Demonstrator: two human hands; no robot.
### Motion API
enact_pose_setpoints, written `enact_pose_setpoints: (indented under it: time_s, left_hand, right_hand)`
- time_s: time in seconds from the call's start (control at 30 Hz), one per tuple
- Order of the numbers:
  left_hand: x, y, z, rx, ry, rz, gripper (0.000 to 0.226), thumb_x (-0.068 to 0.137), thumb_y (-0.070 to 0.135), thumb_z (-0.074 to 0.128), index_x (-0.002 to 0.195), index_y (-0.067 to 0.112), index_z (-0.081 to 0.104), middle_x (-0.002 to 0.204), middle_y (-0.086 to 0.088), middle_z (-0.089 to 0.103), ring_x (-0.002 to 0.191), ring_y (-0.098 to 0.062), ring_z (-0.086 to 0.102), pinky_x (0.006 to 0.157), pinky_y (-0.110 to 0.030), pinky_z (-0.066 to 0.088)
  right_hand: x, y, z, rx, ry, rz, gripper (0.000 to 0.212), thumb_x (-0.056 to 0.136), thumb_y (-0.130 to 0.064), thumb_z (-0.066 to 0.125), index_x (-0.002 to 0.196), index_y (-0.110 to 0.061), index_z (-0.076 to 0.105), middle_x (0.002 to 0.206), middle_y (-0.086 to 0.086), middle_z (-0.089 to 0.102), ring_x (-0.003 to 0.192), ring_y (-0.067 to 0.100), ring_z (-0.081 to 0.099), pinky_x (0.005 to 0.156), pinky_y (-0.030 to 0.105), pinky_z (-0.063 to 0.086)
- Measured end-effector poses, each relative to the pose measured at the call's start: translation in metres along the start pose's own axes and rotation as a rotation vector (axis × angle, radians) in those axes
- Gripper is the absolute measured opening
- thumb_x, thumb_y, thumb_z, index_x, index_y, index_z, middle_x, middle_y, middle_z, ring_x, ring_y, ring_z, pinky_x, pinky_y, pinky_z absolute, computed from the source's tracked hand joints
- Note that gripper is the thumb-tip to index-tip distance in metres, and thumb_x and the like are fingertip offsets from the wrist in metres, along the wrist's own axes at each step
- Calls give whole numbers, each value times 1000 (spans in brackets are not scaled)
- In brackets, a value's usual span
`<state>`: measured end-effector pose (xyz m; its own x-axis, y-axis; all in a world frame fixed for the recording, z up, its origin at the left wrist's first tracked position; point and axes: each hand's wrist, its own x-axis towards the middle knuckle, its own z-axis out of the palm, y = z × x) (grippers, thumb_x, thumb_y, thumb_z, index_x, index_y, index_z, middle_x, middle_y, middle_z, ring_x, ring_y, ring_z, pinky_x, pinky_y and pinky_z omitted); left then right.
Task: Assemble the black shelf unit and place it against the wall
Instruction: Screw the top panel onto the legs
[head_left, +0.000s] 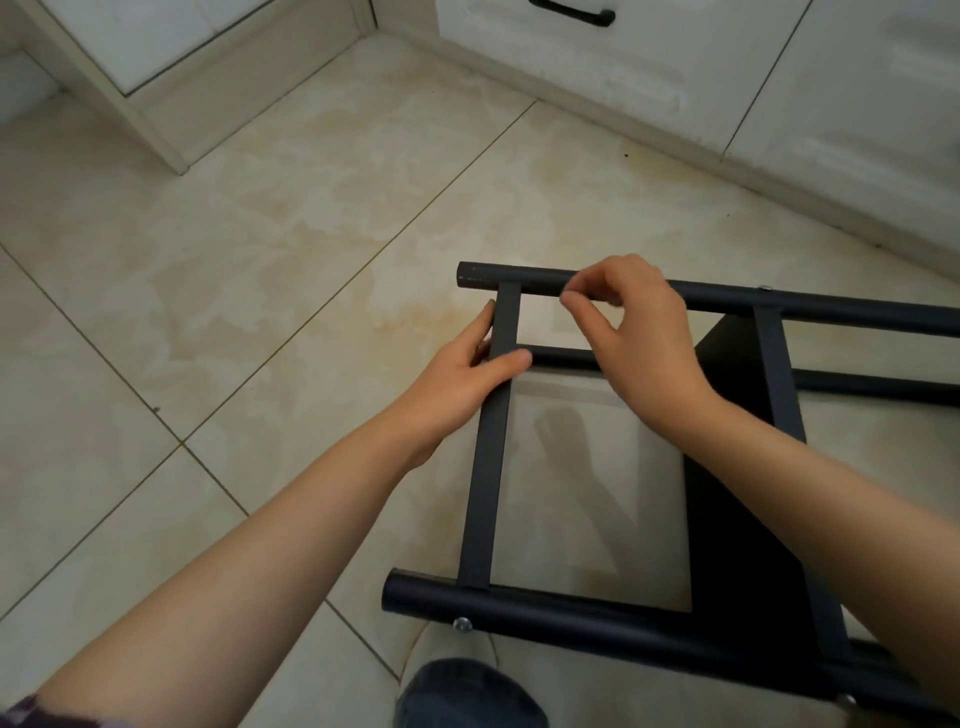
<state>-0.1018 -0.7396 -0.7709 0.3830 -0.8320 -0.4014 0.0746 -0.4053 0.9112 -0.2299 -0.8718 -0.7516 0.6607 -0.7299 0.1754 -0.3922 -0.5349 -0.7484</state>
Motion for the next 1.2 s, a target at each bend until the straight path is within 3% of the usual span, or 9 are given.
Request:
enact_pose_setpoints:
  time_s: [0.07, 0.27, 0.43, 0.67, 0.8, 0.97, 1.03, 1.2]
  left_hand:
    - [-26, -6, 0, 28, -41, 10, 81, 94, 36, 68, 158, 42, 19, 156, 23, 37, 141, 0, 41, 116, -32, 38]
    - [-96, -19, -7, 203, -226, 19, 104, 81, 52, 77, 155, 51, 5, 162, 32, 12, 146, 13, 19, 121, -30, 29]
    - [-118, -18, -15, 438, -365, 16, 128, 65, 57, 86, 150, 56, -9, 156, 42, -16, 147, 15, 2, 124, -30, 24]
    - [-119, -18, -18, 551, -435, 24, 137, 61, 43, 91, 148, 54, -15, 153, 41, -28, 146, 16, -6, 121, -19, 23]
    - [-120, -22, -19, 600, -437, 40, 142, 63, 37, 94, 149, 53, -18, 152, 40, -31, 146, 16, -6, 121, -17, 21]
    - [-126, -33, -18, 622, -418, 50, 142, 64, 36, 94, 149, 52, -19, 152, 39, -33, 147, 15, -4, 122, -24, 26]
    - [-128, -38, -16, 604, -400, 40, 142, 64, 36, 94, 150, 53, -19, 152, 39, -32, 147, 14, -3, 122, -26, 28]
    - [-129, -41, -15, 562, -384, 51, 143, 62, 35, 96, 150, 53, -15, 151, 42, -30, 145, 17, -8, 114, -7, 21]
  right_hand:
    - [-22, -7, -4, 72, -48, 55, 3, 94, -23, 64, 94, -20, 65, 90, -7, 63, 86, 8, 57, 76, 20, 46]
    - [-85, -12, -7, 83, -401, 168, 7, 90, -33, 64, 95, -37, 66, 89, -17, 67, 87, -3, 62, 80, 14, 51]
    - [-109, -9, -6, 124, -578, 272, 13, 92, -27, 66, 95, -40, 66, 82, -19, 69, 86, -11, 62, 73, 2, 46]
    - [-119, -7, 3, 218, -647, 336, 10, 92, -22, 67, 94, -33, 68, 84, -13, 74, 86, -4, 68, 87, 20, 55]
    - [-115, -6, 8, 257, -592, 346, 9, 94, -22, 65, 93, -31, 67, 86, -11, 74, 85, -2, 67, 85, 23, 56]
    - [-112, -3, 17, 304, -534, 401, 8, 95, -20, 62, 93, -27, 66, 84, -7, 73, 81, 4, 68, 82, 29, 58]
    - [-119, -2, 21, 285, -531, 399, 7, 96, -21, 61, 95, -26, 66, 85, -8, 71, 83, 1, 66, 82, 25, 57]
    - [-90, -12, 11, 70, -264, 100, 5, 98, -22, 56, 100, -25, 59, 96, -12, 59, 91, 4, 55, 77, 15, 45]
